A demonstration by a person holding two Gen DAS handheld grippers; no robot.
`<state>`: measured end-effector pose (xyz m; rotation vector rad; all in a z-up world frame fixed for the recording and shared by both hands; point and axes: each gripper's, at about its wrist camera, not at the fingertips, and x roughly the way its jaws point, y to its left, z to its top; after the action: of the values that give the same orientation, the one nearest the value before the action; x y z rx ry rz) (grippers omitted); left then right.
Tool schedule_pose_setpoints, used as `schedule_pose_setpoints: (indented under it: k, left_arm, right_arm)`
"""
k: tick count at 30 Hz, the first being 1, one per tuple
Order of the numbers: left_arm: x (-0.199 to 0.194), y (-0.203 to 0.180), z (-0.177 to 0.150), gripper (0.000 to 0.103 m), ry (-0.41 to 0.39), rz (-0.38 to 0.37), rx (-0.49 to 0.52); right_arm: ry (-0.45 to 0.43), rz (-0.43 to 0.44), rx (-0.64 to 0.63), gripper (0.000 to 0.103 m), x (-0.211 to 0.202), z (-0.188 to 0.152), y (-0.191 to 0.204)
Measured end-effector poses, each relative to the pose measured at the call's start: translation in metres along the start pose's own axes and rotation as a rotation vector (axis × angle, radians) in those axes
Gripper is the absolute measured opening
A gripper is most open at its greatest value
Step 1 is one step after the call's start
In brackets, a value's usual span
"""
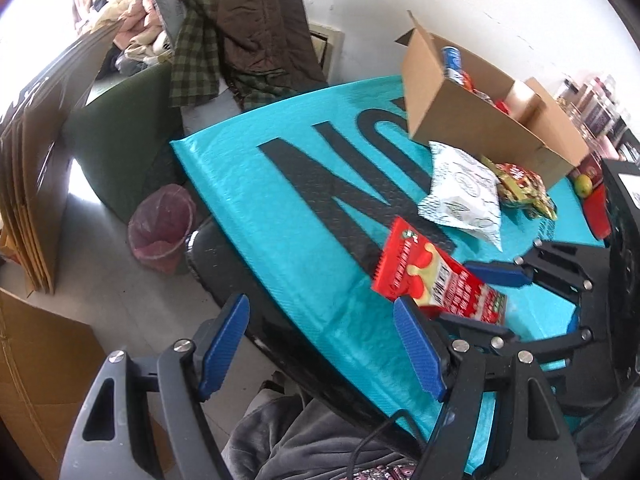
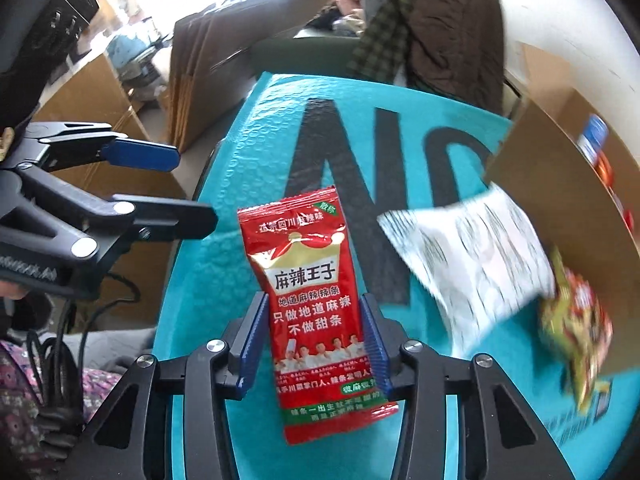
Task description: Organize snacks
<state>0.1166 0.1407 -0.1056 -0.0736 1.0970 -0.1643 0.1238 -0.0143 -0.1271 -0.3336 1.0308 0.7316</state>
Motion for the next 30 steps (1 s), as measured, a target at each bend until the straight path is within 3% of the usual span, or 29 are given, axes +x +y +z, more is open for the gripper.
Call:
schedule_pose_setpoints:
  k: [10,19,30]
  left_arm:
    - [-0.005,-0.044,0.01,0.075,-0.037,-0.064,0.099]
    - [0.007,-0.098,0.036,0.075,-0.07,-0.125,0.226]
    - [0.058,-0.127,0.067,0.075,0.004,-0.087,0.29]
  right_arm:
    - [-0.108,-0.039,0.274,0.045,-0.048,-0.053,-0.022]
    - [-0.187,-0.15,0.464,0.045,-0.084,-0.087,-0.051]
    - [-0.203,-0.198,0.574,0.045,-0.09,-0.105,-0.087]
